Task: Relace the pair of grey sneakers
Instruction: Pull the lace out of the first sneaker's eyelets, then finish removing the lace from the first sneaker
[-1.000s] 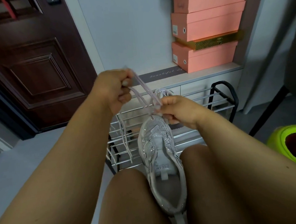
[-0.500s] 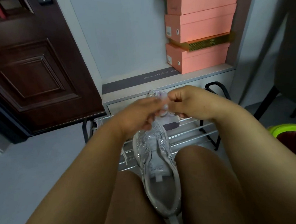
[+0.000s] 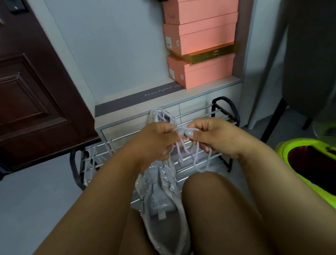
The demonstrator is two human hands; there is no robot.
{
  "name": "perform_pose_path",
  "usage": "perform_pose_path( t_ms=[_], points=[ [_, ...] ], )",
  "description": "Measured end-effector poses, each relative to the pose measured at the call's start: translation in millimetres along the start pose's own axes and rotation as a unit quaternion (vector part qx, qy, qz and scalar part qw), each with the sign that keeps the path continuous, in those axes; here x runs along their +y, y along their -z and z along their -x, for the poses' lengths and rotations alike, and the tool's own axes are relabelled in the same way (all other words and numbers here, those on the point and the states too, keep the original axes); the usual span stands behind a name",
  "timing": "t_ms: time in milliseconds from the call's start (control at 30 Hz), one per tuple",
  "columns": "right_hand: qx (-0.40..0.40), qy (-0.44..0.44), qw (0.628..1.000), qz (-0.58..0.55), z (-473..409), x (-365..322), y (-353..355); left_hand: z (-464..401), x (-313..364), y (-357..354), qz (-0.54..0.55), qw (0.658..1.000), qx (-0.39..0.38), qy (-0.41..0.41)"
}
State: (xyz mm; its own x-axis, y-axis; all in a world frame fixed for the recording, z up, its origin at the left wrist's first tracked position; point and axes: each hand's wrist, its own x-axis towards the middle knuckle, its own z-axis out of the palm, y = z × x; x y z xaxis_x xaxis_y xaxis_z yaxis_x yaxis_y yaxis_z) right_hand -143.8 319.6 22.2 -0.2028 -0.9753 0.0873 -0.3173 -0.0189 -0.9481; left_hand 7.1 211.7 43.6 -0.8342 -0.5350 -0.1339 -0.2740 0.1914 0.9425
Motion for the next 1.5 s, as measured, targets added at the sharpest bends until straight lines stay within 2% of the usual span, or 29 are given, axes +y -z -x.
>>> perform_pose_path(
  t_ms=[100,233,300,367,433,500,567,733,867,933,1067,1333,1500],
  points=[
    [0.026,-0.010,1.000,-0.008,16.7,12.2,18.1,-9.5,1.3,-19.5,-0.036,0.999,-0.015,-0.011],
    [0.096,-0.035,0.993,-0.065,40.6,29.8,41.2,-29.2,1.9,-54.3,-0.013,0.998,-0.053,-0.014],
    [0.153,-0.056,0.982,-0.091,53.6,39.0,55.6,-37.5,0.6,-69.7,-0.001,0.998,-0.067,-0.010],
    [0.246,-0.076,0.961,-0.099,67.7,48.7,74.2,-43.7,-2.1,-79.8,-0.006,0.998,-0.069,-0.012],
    [0.342,-0.096,0.934,-0.039,84.0,62.3,96.0,-48.5,-6.1,-84.0,-0.010,0.998,-0.065,-0.017],
    [0.399,-0.132,0.902,0.099,101.1,80.9,117.8,-51.0,-10.0,-82.8,-0.011,0.998,-0.062,-0.019],
    [0.423,-0.175,0.870,0.185,116.0,98.7,135.6,-51.3,-13.9,-80.5,0.003,0.999,-0.050,-0.012],
    [0.460,-0.263,0.820,0.218,137.5,133.0,160.2,-51.1,-23.6,-76.0,0.041,0.999,-0.027,0.002],
    [0.409,-0.344,0.800,0.275,141.1,146.7,162.3,-54.8,-30.6,-71.7,0.061,0.998,-0.018,0.016],
    [0.409,-0.351,0.792,0.286,137.1,145.7,156.7,-56.5,-32.9,-69.1,0.065,0.998,-0.016,0.021],
    [0.420,-0.314,0.812,0.256,114.6,136.6,137.4,-54.6,-34.1,-64.2,0.065,0.997,-0.007,0.028],
    [0.288,-0.164,0.915,0.231,18.2,94.9,60.8,-32.8,-23.3,-41.5,0.080,0.994,0.071,0.024],
    [0.201,-0.099,0.957,0.183,-29.1,56.6,14.7,-16.7,-24.5,-5.2,0.086,0.987,0.139,0.009]
  ],
)
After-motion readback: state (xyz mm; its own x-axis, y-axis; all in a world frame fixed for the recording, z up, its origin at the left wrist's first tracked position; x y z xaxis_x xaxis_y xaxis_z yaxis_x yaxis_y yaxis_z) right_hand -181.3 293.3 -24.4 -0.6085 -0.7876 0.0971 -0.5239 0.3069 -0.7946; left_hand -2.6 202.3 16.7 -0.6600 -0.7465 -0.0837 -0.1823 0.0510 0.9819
